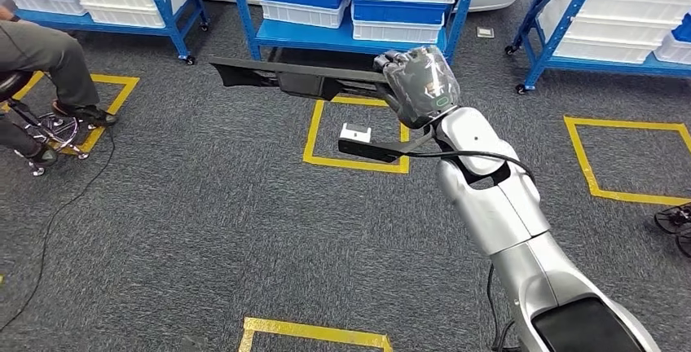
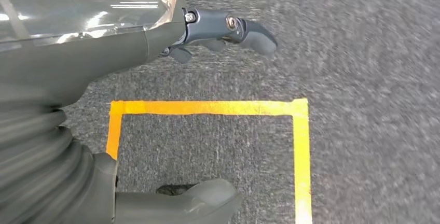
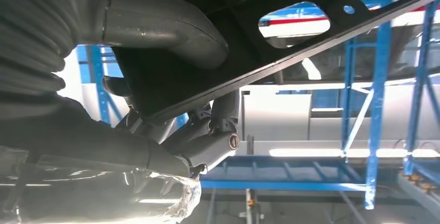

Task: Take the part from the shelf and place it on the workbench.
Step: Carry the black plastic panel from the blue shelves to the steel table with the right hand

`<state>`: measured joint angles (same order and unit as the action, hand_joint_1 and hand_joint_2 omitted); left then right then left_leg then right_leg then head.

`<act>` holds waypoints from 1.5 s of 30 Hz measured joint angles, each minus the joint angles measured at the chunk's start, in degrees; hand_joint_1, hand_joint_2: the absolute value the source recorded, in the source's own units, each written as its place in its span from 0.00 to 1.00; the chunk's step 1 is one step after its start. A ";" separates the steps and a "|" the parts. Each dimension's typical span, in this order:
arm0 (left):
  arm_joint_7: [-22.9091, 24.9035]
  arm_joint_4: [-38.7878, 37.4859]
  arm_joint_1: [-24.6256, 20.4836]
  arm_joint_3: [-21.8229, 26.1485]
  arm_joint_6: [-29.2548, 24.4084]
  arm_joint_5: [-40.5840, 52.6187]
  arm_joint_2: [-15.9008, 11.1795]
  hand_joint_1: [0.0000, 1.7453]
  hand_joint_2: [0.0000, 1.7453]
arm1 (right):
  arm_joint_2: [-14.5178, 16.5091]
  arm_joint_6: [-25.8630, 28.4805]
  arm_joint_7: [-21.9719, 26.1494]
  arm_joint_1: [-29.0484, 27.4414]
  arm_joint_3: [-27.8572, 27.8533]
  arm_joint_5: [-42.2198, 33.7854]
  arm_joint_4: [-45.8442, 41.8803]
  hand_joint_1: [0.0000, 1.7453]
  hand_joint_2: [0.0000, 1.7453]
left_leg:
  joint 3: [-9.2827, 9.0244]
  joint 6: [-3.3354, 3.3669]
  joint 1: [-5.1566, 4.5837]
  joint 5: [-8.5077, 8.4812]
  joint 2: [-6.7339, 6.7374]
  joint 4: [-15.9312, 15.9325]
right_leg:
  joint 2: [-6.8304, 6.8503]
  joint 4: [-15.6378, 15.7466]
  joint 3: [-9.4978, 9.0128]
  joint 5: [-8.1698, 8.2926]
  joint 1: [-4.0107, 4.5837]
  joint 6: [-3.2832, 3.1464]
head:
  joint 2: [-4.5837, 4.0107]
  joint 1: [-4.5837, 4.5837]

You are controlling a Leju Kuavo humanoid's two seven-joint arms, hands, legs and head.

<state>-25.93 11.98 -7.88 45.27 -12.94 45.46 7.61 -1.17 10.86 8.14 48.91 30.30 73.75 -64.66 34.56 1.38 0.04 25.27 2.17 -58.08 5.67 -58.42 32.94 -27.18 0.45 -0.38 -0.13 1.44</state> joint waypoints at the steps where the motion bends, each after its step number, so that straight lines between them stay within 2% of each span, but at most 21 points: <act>1: 0.01 0.00 0.00 0.01 -0.01 -0.01 0.02 0.00 1.00 | 0.01 -0.01 0.01 0.04 0.00 0.07 -0.01 1.00 1.00 | -0.02 0.34 0.13 -0.36 -0.51 0.36 | -0.74 -0.65 0.36 -0.52 -0.05 0.15 | 0.00 -0.04; 4: 0.03 0.00 -0.08 0.02 -0.01 -0.02 0.04 0.00 1.00 | -0.29 -0.02 0.01 0.13 -0.02 0.13 0.02 1.00 1.00 | 0.18 1.09 0.45 -1.17 -2.16 0.96 | -4.57 -9.30 4.27 -4.71 -0.56 -0.04 | 0.00 -0.15; 6: 0.04 0.00 -0.05 0.02 -0.01 -0.02 0.06 0.00 1.00 | -0.59 -0.02 0.01 -0.06 -0.02 0.13 0.17 1.00 1.00 | 0.44 1.11 0.47 -1.36 -3.55 0.93 | -5.24 -15.72 7.16 -6.75 -0.82 0.16 | 0.00 -0.18; 7: 0.05 -0.01 0.03 0.02 0.00 -0.02 0.10 0.00 1.00 | -0.68 -0.02 0.02 -0.16 -0.01 0.14 0.30 1.00 1.00 | 0.50 1.02 0.49 -1.46 -4.32 0.90 | -5.33 -16.08 7.27 -6.48 -0.96 0.58 | 0.00 -0.19; 11: 0.06 -0.01 0.14 0.02 -0.01 -0.02 0.22 0.00 1.00 | -0.88 -0.02 0.02 -0.09 -0.02 0.14 0.64 1.00 1.00 | 1.13 0.21 0.48 -1.65 -7.24 0.19 | -8.00 -3.09 1.06 -1.19 -1.92 2.34 | 0.00 -0.19; 13: 0.08 -0.01 0.22 0.02 -0.05 -0.03 0.20 0.00 1.00 | -0.84 0.12 0.10 -0.07 -0.01 0.10 0.74 1.00 1.00 | 1.93 -0.60 0.49 -1.90 -8.33 -0.12 | -8.81 -0.91 0.16 -0.58 -1.97 2.04 | 0.00 -0.11; 15: 0.13 -0.02 0.59 0.04 -0.17 -0.13 0.13 0.00 1.00 | -0.52 0.47 0.24 -0.18 0.07 0.08 0.94 1.00 1.00 | 2.43 -1.32 0.80 -2.18 -8.85 -0.12 | -7.67 -0.92 0.22 -0.21 -1.86 1.43 | 0.00 -0.08; 17: 0.16 -0.02 0.87 0.05 -0.32 -0.23 0.06 0.00 1.00 | 0.08 1.28 0.42 -0.34 0.27 0.13 1.24 1.00 1.00 | 3.41 -1.87 0.81 -0.91 -6.66 -2.00 | -6.65 -0.73 0.20 0.08 -1.96 0.76 | 0.00 0.15; 19: 0.26 -0.02 0.77 0.14 -0.56 -0.39 0.01 0.00 1.00 | 0.68 2.51 0.70 -0.71 0.66 0.17 1.60 1.00 1.00 | 6.13 -2.34 0.72 2.42 -3.55 -7.98 | -5.51 -0.66 0.22 0.14 -1.80 0.18 | 0.00 0.45; 22: 0.46 -0.02 0.70 0.70 -1.16 -1.05 -0.15 0.00 1.00 | 1.99 3.24 0.89 -1.17 1.57 0.19 2.36 1.00 1.00 | 9.57 -2.63 0.80 5.17 -2.33 -15.72 | -3.55 -0.67 0.33 0.08 -1.42 -0.10 | 0.00 0.54; 24: 0.51 -0.02 0.82 1.14 -1.40 -1.45 -0.42 0.00 1.00 | 3.11 3.05 0.89 -1.14 2.09 0.01 2.75 1.00 1.00 | 7.07 -2.25 0.72 2.74 -1.76 -11.57 | -2.40 -0.67 0.32 0.05 -1.26 -0.12 | 0.00 0.55; 26: 0.43 -0.01 0.84 1.41 -1.51 -1.58 -0.71 0.00 1.00 | 3.94 2.81 0.94 -0.72 2.39 -0.33 2.87 1.00 1.00 | 2.92 -1.51 0.24 0.19 0.45 -4.05 | -1.27 -0.66 0.32 -0.01 -0.88 -0.08 | 0.00 0.53; 28: 0.33 0.00 0.85 1.55 -1.57 -1.58 -0.87 0.00 1.00 | 4.42 2.60 1.05 -0.17 2.56 -0.77 2.95 1.00 1.00 | 1.26 -0.87 -0.32 -0.61 1.42 -0.61 | -0.09 -0.60 0.33 -0.10 -0.47 0.03 | 0.00 0.46; 30: 0.33 -0.01 1.09 1.79 -1.61 -1.58 -0.96 0.00 1.00 | 4.71 2.09 1.28 0.19 2.62 -1.61 3.05 1.00 1.00 | 1.39 -0.32 -0.44 -0.98 0.00 -0.33 | 1.03 -0.42 0.23 -0.20 -0.25 0.25 | 0.00 0.42; 32: 0.39 -0.02 1.48 1.99 -1.57 -1.59 -0.98 0.00 1.00 | 4.80 1.20 1.83 0.56 2.47 -2.92 3.10 1.00 1.00 | 1.21 0.36 -0.17 -1.58 -1.21 0.36 | -0.47 -1.77 0.82 -1.18 -0.26 0.49 | 0.00 0.39; 35: 0.49 -0.02 1.72 2.16 -1.48 -1.58 -1.02 0.00 1.00 | 4.10 -0.38 2.98 1.05 1.76 -5.25 3.11 1.00 1.00 | 1.22 1.05 0.13 -2.12 -3.06 0.79 | -4.63 -10.97 4.95 -5.23 -0.50 0.11 | 0.00 0.16; 37: 0.60 -0.02 1.90 2.32 -1.41 -1.57 -1.08 0.00 1.00 | 3.05 -2.24 4.42 1.18 0.84 -7.96 3.12 1.00 1.00 | 1.29 1.10 0.13 -2.22 -4.84 0.76 | -5.29 -16.60 7.64 -6.84 -0.53 0.24 | 0.00 0.02; 39: 0.68 -0.02 2.15 2.44 -1.38 -1.63 -1.10 0.00 1.00 | 1.96 -4.21 6.11 1.90 -0.32 -10.80 3.24 1.00 1.00 | 1.29 1.00 0.15 -2.32 -6.57 0.65 | -5.78 -13.64 6.32 -4.96 -0.64 1.06 | 0.00 0.00; 41: 0.68 -0.02 2.24 2.59 -1.39 -1.76 -1.10 0.00 1.00 | 0.75 -5.46 7.48 3.57 -1.67 -12.66 3.63 1.00 1.00 | 1.59 0.75 0.08 -2.37 -8.20 0.25 | -8.07 -5.72 2.63 -1.78 -1.00 1.74 | 0.00 -0.02; 43: 0.67 -0.02 2.24 2.82 -1.42 -1.98 -1.12 0.00 1.00 | -0.24 -6.29 8.37 5.52 -2.89 -13.68 4.21 1.00 1.00 | 2.22 0.25 0.07 -2.46 -9.62 -0.14 | -9.72 -1.11 0.59 -0.16 -1.17 1.55 | 0.00 -0.01; 45: 0.57 -0.02 2.41 3.12 -1.44 -2.16 -1.19 0.00 1.00 | -0.90 -7.43 9.26 7.49 -3.61 -14.75 5.16 1.00 1.00 | 2.81 -0.44 0.29 -2.74 -10.74 -0.13 | -8.82 -0.55 0.44 0.22 -1.19 0.81 | 0.00 0.01</act>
<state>-25.36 11.96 -5.47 48.39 -14.38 43.30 6.42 -2.07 3.43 17.40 56.40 26.70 59.00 -59.50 37.37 0.94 0.32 22.53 -8.56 -58.21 -3.15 -58.97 33.38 -26.96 -0.74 0.43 -0.13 1.45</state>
